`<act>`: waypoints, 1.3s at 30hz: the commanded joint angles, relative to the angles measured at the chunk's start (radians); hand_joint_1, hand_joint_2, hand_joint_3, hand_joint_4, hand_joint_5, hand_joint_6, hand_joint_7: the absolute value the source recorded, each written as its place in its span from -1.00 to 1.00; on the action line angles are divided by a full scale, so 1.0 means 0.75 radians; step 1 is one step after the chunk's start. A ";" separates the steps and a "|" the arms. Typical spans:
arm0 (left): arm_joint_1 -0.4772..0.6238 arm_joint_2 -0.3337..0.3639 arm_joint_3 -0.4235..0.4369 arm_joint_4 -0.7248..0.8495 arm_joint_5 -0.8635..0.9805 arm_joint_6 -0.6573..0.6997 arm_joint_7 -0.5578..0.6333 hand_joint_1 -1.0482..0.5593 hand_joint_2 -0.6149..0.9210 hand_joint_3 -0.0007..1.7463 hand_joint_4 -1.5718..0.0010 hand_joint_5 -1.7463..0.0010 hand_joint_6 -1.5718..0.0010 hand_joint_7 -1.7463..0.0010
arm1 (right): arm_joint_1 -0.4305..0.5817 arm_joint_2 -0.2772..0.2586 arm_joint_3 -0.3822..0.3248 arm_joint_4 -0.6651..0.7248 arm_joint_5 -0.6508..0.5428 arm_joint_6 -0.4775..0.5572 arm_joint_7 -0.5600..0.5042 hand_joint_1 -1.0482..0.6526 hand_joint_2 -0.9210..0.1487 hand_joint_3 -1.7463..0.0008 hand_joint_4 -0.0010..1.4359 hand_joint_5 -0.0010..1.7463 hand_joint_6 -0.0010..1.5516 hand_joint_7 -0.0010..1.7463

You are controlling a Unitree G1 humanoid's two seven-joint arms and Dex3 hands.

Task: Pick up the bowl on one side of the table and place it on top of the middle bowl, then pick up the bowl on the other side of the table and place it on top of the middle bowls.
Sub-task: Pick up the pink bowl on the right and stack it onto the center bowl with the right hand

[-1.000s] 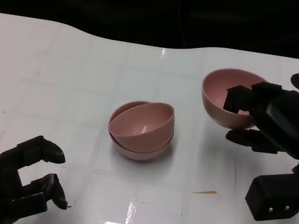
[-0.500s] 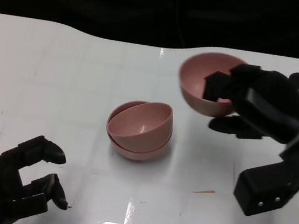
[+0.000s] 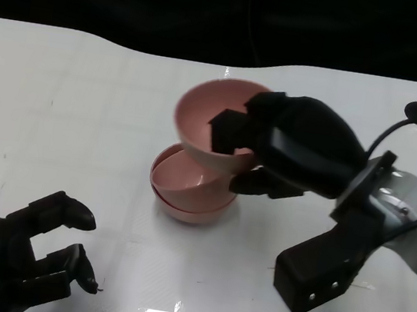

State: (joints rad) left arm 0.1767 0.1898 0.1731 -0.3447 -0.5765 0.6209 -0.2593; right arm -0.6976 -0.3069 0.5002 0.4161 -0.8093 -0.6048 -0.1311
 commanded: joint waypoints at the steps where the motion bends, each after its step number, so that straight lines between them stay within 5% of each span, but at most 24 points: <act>1: 0.004 0.009 0.006 -0.008 0.018 -0.002 0.016 0.55 1.00 0.45 0.33 -1.00 0.46 -1.00 | 0.008 0.011 0.013 -0.049 -0.025 0.025 0.007 -0.04 -0.94 0.79 0.23 1.00 -0.22 1.00; 9: 0.010 0.018 0.002 -0.006 0.028 -0.020 -0.002 0.53 1.00 0.46 0.32 -1.00 0.43 -1.00 | 0.040 0.031 0.032 -0.088 -0.041 0.061 0.025 -0.06 -0.93 0.82 0.22 1.00 -0.13 0.69; 22: 0.013 0.008 0.020 0.022 0.017 -0.048 -0.054 0.53 1.00 0.47 0.27 -1.00 0.40 -1.00 | 0.031 0.047 0.037 0.007 -0.042 0.038 -0.022 -0.02 -0.96 0.79 0.20 1.00 -0.24 0.99; 39: 0.025 0.005 0.014 0.017 0.032 -0.061 -0.049 0.54 1.00 0.44 0.24 -1.00 0.40 -1.00 | -0.038 0.080 0.042 0.269 -0.034 -0.020 -0.127 0.02 -0.95 0.77 0.18 1.00 -0.23 1.00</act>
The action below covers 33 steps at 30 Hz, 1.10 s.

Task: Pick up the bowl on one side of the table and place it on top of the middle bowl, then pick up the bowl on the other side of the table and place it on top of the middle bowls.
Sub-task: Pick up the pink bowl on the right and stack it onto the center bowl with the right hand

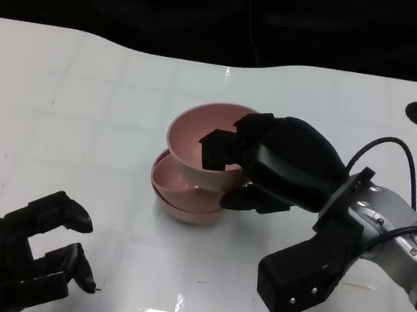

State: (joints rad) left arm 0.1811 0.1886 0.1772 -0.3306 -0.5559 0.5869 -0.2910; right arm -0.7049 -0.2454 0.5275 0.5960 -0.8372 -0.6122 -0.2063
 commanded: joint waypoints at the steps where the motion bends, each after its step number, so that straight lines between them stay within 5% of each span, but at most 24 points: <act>1: 0.021 0.007 0.007 -0.005 0.008 -0.013 0.000 0.54 1.00 0.44 0.24 -1.00 0.40 -1.00 | -0.030 -0.001 0.008 0.037 0.000 -0.011 -0.033 0.02 -0.95 0.77 0.18 1.00 -0.23 1.00; 33: 0.031 -0.012 -0.004 -0.026 0.007 -0.009 0.022 0.53 1.00 0.42 0.27 -1.00 0.40 -1.00 | -0.094 0.044 0.065 0.152 -0.023 -0.048 -0.106 0.01 -0.97 0.77 0.20 1.00 -0.26 1.00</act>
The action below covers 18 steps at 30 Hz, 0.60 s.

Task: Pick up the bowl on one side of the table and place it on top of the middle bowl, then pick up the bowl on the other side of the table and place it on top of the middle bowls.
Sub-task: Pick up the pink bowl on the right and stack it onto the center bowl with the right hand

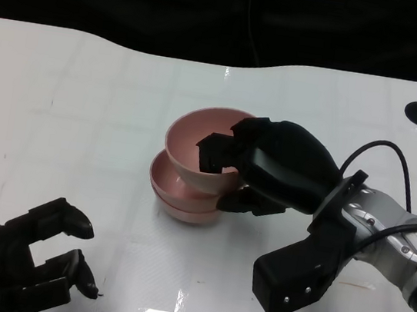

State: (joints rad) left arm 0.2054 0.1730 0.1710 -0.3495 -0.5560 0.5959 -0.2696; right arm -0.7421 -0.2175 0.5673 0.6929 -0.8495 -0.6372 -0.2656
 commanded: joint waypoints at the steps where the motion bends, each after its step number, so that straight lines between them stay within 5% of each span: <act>1: -0.001 0.008 0.005 -0.002 0.004 -0.018 -0.006 0.52 1.00 0.42 0.27 -1.00 0.40 -1.00 | -0.049 0.009 0.016 0.026 -0.011 -0.011 -0.024 0.01 -0.96 0.77 0.20 1.00 -0.26 1.00; 4: -0.001 0.010 0.003 0.000 0.009 -0.021 -0.006 0.52 1.00 0.42 0.26 -1.00 0.39 -1.00 | -0.067 0.022 0.038 0.036 -0.036 0.015 -0.025 -0.02 -0.94 0.78 0.21 1.00 -0.26 1.00; 6: 0.000 0.013 -0.002 0.002 0.017 -0.027 -0.006 0.52 1.00 0.42 0.26 -1.00 0.39 -1.00 | -0.078 0.030 0.047 0.046 -0.042 0.026 -0.014 -0.04 -0.95 0.81 0.19 1.00 -0.22 0.83; 8: 0.000 0.013 -0.004 0.005 0.021 -0.032 -0.007 0.54 1.00 0.41 0.25 -1.00 0.38 -1.00 | -0.090 0.040 0.056 0.068 -0.043 0.026 -0.010 -0.07 -0.99 0.88 0.17 1.00 -0.03 0.36; 10: 0.002 0.010 -0.004 -0.003 0.022 -0.024 0.005 0.53 1.00 0.41 0.25 -1.00 0.38 -1.00 | -0.099 0.046 0.065 0.089 -0.046 0.025 -0.015 -0.08 -0.98 0.91 0.16 1.00 0.05 0.17; 16: 0.012 0.007 0.000 -0.011 0.010 -0.029 -0.008 0.53 1.00 0.43 0.28 -1.00 0.40 -1.00 | -0.115 0.066 0.085 0.159 -0.045 0.025 -0.048 -0.07 -0.99 0.94 0.17 1.00 0.11 0.08; 18: 0.015 0.005 0.003 -0.015 0.002 -0.026 -0.009 0.53 1.00 0.43 0.28 -1.00 0.41 -1.00 | -0.122 0.076 0.091 0.197 -0.046 0.021 -0.069 -0.07 -1.00 0.93 0.18 1.00 0.06 0.21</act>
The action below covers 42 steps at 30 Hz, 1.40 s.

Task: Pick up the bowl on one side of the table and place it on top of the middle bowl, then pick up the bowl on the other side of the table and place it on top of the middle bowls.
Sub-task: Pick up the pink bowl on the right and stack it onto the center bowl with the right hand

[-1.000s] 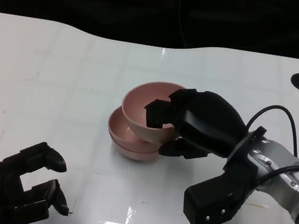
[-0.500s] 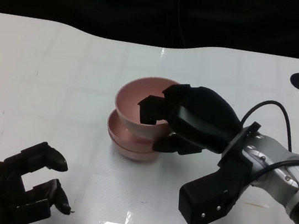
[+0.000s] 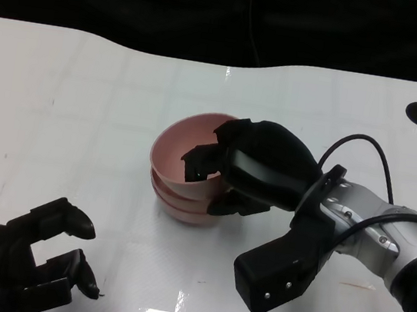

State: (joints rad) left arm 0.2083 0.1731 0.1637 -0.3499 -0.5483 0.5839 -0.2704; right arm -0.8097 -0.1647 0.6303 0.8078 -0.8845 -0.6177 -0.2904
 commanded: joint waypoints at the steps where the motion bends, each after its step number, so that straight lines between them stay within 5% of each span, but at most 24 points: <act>1: 0.012 0.005 0.013 -0.015 -0.010 -0.012 -0.010 0.53 1.00 0.44 0.29 -1.00 0.41 -1.00 | -0.037 0.010 0.012 0.066 -0.005 -0.007 -0.056 -0.05 -1.00 0.93 0.19 1.00 -0.02 0.43; 4: 0.018 0.004 0.011 -0.023 -0.011 -0.012 -0.003 0.52 1.00 0.43 0.29 -1.00 0.43 -1.00 | -0.055 0.024 0.026 0.136 -0.015 -0.011 -0.099 -0.02 -1.00 0.92 0.18 1.00 -0.20 0.90; 7: 0.019 0.002 0.011 -0.028 -0.018 -0.008 -0.003 0.51 1.00 0.44 0.30 -1.00 0.44 -1.00 | -0.070 0.035 0.041 0.187 -0.026 -0.007 -0.139 -0.01 -0.99 0.91 0.17 1.00 -0.24 0.99; 34: 0.025 -0.003 -0.001 -0.044 0.000 -0.004 0.006 0.53 1.00 0.43 0.28 -1.00 0.46 -1.00 | -0.130 0.101 0.087 0.352 -0.031 0.009 -0.175 -0.09 -1.00 0.76 0.12 1.00 -0.31 0.99; 42: 0.019 -0.005 0.000 -0.036 -0.007 0.000 0.005 0.52 1.00 0.43 0.28 -1.00 0.47 -1.00 | -0.146 0.121 0.095 0.353 -0.024 0.020 -0.161 -0.06 -0.99 0.85 0.18 1.00 -0.28 0.96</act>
State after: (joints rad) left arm 0.2180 0.1632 0.1590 -0.3714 -0.5551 0.5839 -0.2726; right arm -0.8930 -0.0731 0.7026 1.0723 -0.9101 -0.6079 -0.4135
